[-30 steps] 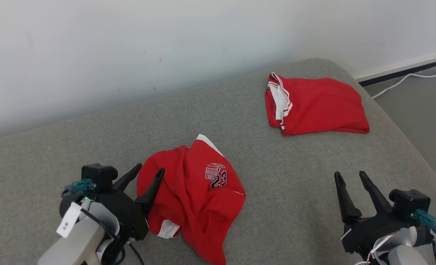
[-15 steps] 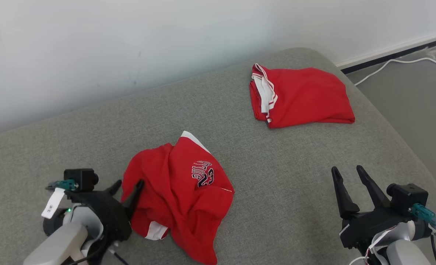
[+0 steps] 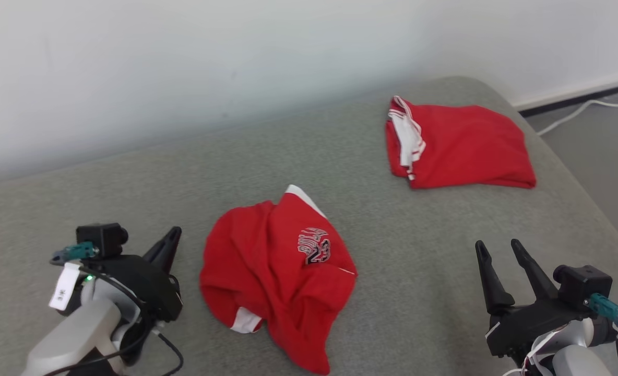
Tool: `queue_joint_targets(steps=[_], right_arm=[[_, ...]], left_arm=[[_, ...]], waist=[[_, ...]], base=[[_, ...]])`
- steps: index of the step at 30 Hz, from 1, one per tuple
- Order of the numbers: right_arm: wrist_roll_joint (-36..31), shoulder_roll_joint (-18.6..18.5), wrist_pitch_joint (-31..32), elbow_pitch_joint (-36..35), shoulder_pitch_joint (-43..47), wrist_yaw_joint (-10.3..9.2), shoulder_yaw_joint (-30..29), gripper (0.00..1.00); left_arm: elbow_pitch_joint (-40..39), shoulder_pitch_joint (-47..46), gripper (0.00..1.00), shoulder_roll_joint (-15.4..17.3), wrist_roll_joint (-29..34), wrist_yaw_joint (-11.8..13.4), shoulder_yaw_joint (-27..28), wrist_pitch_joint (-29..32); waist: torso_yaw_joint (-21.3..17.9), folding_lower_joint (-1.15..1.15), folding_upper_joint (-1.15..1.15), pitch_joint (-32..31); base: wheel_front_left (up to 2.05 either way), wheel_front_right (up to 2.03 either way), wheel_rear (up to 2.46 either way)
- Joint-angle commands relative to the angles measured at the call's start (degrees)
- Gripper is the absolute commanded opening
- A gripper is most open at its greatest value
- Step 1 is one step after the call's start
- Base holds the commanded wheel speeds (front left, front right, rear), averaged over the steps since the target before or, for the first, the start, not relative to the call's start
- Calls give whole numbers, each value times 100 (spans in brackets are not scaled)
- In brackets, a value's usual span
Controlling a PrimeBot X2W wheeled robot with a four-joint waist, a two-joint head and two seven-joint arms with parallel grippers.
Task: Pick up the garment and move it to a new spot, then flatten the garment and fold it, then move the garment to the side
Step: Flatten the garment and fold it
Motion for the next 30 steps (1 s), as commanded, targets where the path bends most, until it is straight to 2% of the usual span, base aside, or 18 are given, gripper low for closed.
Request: queue_joint_targets(steps=[1,4,5,6,7,8,15,30], right_arm=[[24,-5,-27,6,50,-3,-10,100],[30,0,37,53,49,-3,88,100],[40,5,41,45,13,-3,127,100],[51,17,48,35,-31,-3,160,100],[51,18,63,29,-50,-3,190,100],[53,6,79,30,-57,-3,193,100],[60,-77,75,58,-12,-3,111,100],[46,-39,41,26,-146,-3,151,100]], left_arm=[[55,-99,0,34,125,9,41,-45],[-54,68,0,-123,-85,8,80,-43],[-82,153,14,-133,-146,9,-27,180],[-145,166,41,-90,-135,9,-192,344],[-173,118,80,-34,-190,10,-238,417],[-179,81,98,0,-275,10,-246,429],[-287,-58,100,63,-445,9,-462,367],[-283,-257,100,145,-893,9,-903,660]], waist=[[370,0,0,-169],[577,0,0,-248],[609,0,0,-252],[616,0,0,-253],[618,0,0,-249],[614,0,0,-243],[492,0,0,-192],[13,0,0,-44]], base=[[0,0,0],[0,0,0],[0,0,0],[0,0,0],[0,0,0],[0,0,0],[0,0,0],[0,0,0]])
